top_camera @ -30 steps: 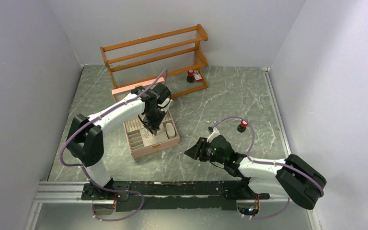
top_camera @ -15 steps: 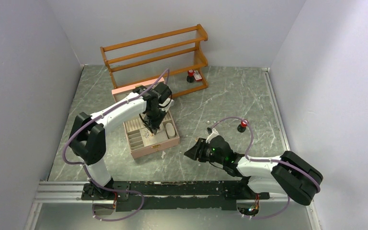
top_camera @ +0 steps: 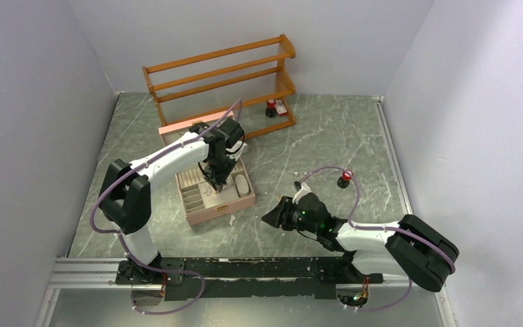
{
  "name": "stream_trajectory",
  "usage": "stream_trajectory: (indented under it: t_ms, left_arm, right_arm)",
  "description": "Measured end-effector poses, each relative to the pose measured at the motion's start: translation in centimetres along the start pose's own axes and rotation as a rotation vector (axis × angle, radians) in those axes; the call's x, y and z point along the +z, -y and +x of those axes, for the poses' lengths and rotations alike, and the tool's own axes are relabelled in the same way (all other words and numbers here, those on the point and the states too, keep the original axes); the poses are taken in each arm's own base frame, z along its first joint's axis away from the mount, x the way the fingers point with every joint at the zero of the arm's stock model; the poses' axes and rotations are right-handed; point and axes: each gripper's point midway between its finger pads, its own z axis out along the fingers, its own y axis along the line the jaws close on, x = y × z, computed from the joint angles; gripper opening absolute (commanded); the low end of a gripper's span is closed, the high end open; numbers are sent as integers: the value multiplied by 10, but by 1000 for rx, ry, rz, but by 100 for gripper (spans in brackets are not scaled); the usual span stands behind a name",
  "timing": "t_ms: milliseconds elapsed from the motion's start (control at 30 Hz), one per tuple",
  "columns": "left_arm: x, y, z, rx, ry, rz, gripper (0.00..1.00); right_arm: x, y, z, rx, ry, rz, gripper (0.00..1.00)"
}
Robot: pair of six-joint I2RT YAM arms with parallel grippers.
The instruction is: Organize the mixed jewelry
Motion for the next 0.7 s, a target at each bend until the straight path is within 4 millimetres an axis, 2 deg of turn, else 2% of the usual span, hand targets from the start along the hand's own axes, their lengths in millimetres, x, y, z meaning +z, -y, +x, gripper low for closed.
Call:
stream_trajectory:
  t_ms: [700]
  left_arm:
    - [6, -1, -1, 21, -6, 0, 7]
  right_arm:
    - [0, 0, 0, 2, 2, 1, 42]
